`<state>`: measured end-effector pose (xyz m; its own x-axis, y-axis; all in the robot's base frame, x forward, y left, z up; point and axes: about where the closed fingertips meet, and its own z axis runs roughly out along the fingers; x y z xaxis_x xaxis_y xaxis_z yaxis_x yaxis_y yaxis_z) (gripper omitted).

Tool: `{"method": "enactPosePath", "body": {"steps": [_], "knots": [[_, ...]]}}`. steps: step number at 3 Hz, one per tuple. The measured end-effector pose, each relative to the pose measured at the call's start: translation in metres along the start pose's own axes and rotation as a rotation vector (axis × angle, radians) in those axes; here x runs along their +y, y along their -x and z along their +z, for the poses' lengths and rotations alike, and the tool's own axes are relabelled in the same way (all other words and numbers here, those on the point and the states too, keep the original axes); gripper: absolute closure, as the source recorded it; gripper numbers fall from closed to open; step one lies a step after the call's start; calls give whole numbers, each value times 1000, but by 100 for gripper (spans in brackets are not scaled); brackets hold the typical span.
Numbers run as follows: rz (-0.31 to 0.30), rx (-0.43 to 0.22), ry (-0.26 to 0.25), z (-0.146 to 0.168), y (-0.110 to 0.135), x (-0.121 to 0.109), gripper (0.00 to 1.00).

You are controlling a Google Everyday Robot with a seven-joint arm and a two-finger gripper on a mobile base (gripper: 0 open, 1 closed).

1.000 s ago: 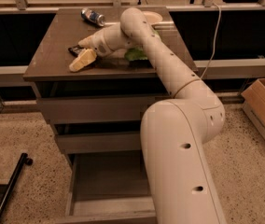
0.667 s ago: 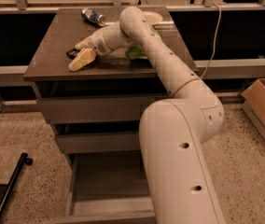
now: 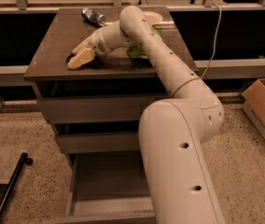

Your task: Place rxbar chocolate into bottom drawer

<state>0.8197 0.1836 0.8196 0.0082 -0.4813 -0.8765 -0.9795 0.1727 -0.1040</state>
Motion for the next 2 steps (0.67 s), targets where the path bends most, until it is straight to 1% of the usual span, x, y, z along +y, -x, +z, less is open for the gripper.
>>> {"method": "enactPosePath", "body": {"steps": [2], "knots": [[0, 0, 0, 0, 0, 0, 100]]}}
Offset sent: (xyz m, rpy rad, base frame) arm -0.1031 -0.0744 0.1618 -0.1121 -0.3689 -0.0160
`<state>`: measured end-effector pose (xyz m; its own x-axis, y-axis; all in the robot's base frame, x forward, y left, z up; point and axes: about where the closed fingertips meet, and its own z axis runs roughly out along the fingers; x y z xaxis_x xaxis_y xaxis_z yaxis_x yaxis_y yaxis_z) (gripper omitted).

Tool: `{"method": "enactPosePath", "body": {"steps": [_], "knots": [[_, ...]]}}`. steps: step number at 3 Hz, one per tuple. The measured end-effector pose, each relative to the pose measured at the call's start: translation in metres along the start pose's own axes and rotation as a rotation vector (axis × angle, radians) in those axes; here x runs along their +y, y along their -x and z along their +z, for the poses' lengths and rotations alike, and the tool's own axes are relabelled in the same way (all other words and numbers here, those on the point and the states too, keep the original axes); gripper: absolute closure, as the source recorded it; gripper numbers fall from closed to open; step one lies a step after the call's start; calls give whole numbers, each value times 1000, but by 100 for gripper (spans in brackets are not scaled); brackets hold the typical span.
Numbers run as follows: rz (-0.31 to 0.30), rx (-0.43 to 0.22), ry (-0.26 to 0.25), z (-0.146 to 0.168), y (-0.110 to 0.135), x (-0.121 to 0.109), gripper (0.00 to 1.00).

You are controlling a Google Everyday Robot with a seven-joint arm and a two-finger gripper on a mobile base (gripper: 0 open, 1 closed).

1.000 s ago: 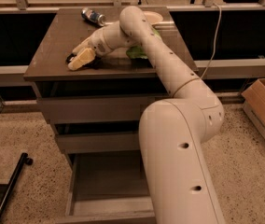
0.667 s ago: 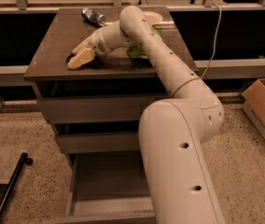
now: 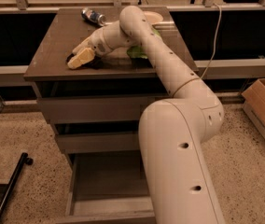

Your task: Place rxbar chocolate into bottom drawer

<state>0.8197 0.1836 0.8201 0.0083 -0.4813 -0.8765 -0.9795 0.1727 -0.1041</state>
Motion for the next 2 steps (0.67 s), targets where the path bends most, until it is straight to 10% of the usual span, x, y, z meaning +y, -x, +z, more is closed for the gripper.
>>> {"method": "enactPosePath", "body": {"steps": [2], "knots": [[0, 0, 0, 0, 1, 0, 84]]}}
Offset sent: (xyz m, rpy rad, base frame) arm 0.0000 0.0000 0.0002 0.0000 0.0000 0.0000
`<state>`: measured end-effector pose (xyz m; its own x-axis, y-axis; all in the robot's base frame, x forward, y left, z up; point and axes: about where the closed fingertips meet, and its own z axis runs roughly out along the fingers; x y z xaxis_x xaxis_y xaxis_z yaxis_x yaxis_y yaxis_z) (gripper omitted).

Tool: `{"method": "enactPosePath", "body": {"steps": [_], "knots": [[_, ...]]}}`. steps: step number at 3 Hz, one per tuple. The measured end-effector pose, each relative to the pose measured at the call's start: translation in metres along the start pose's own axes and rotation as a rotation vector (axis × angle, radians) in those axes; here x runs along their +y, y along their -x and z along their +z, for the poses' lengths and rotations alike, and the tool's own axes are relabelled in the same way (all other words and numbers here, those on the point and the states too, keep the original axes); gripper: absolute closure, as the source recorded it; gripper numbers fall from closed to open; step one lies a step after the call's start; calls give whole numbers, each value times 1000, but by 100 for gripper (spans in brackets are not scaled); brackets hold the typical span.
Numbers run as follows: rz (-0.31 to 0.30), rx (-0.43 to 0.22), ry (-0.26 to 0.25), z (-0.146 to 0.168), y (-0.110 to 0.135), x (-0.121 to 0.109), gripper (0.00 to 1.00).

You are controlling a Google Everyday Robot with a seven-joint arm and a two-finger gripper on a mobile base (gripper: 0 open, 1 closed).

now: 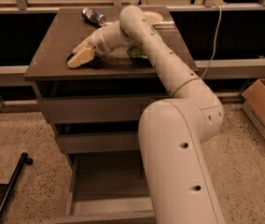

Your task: Place rxbar chocolate into bottom drawer

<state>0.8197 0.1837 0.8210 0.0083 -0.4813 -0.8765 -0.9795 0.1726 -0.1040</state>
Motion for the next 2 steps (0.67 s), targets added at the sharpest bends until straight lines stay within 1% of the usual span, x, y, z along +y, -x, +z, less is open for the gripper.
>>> {"method": "enactPosePath", "body": {"steps": [1, 2], "knots": [[0, 0, 0, 0, 0, 0, 53], [0, 0, 0, 0, 0, 0, 29]]}}
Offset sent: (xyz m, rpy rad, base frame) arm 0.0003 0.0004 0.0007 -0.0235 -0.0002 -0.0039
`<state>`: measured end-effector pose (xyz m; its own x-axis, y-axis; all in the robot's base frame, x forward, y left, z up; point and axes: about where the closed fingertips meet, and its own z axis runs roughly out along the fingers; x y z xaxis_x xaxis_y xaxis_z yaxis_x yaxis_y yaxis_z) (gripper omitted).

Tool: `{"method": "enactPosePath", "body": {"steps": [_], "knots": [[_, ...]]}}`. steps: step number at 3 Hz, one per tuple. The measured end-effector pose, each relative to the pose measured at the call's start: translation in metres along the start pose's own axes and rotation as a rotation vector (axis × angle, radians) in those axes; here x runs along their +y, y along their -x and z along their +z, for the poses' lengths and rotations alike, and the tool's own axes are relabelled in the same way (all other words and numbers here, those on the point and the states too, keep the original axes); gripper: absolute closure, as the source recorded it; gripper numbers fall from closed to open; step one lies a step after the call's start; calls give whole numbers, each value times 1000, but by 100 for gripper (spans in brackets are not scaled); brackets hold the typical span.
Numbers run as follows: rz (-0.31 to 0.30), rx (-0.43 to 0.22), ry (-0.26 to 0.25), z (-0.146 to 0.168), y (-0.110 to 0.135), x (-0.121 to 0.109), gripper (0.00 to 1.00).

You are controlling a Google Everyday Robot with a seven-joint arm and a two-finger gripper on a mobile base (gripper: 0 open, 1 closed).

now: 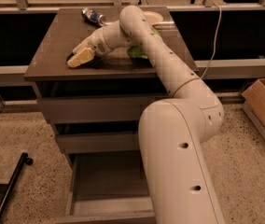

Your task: Place rxbar chocolate into bottom drawer

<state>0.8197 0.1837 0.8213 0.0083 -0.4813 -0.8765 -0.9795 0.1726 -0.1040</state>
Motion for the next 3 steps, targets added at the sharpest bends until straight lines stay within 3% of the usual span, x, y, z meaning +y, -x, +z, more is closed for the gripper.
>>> {"method": "enactPosePath", "body": {"steps": [1, 3], "knots": [[0, 0, 0, 0, 0, 0, 6], [-5, 5, -7, -2, 3, 1, 0]]}}
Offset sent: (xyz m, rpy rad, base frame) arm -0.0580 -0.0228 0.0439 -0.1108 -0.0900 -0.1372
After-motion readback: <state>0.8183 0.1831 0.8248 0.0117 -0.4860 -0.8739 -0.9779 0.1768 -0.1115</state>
